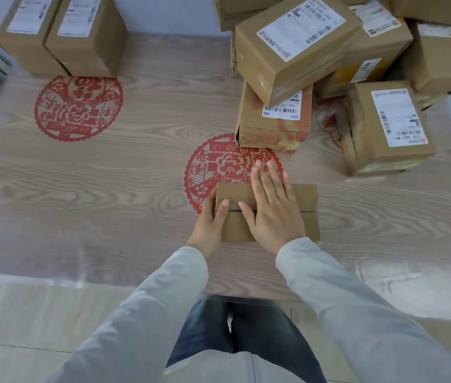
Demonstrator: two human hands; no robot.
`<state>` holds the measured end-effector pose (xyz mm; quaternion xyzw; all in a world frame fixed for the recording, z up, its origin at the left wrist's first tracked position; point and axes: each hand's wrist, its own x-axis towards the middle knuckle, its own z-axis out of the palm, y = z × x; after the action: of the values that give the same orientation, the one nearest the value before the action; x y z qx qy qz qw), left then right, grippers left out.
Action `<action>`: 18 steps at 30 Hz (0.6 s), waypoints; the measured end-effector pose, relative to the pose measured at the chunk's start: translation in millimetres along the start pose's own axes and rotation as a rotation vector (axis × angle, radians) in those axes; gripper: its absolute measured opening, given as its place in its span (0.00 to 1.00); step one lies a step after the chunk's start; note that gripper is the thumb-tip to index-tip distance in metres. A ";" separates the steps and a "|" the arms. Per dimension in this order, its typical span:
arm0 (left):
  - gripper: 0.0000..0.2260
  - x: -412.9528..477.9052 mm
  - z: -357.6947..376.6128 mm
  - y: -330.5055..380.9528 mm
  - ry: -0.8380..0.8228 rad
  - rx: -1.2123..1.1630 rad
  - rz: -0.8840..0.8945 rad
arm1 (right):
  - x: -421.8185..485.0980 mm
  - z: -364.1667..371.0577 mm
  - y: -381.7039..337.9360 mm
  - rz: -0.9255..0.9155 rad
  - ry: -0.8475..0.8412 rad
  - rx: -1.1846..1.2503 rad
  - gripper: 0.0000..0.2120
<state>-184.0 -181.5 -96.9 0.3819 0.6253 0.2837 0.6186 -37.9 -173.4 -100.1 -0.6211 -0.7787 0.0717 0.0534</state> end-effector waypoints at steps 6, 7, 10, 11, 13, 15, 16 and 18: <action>0.23 -7.8 -2.5 7.5 -0.014 0.009 0.010 | -0.6 -9.8 3.0 -0.007 -0.033 0.151 0.37; 0.24 -10.1 -4.3 8.3 -0.018 0.003 0.017 | -2.5 -16.3 5.8 0.009 -0.001 0.256 0.37; 0.25 -18.7 -10.5 8.1 -0.028 -0.018 0.039 | -18.1 -42.2 21.1 0.150 0.152 0.584 0.39; 0.26 -22.5 -13.2 5.8 -0.030 -0.033 0.046 | -27.7 -48.7 29.0 0.203 0.198 0.641 0.41; 0.27 -28.5 -20.6 -4.3 -0.035 -0.033 0.079 | -49.6 -54.2 44.9 0.294 0.163 0.711 0.46; 0.33 -35.0 -27.2 -14.6 -0.067 0.019 0.116 | -67.5 -50.2 56.1 0.378 0.006 0.737 0.54; 0.37 -37.1 -29.5 -18.8 -0.094 0.055 0.114 | -73.4 -44.7 60.4 0.415 -0.083 0.752 0.57; 0.42 -39.7 -30.7 -22.3 -0.164 0.104 0.092 | -80.4 -33.2 63.6 0.453 -0.191 0.802 0.61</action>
<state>-219.5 -223.0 -91.0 0.4637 0.5682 0.2471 0.6333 46.8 -236.3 -78.3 -0.6963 -0.5357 0.4337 0.2003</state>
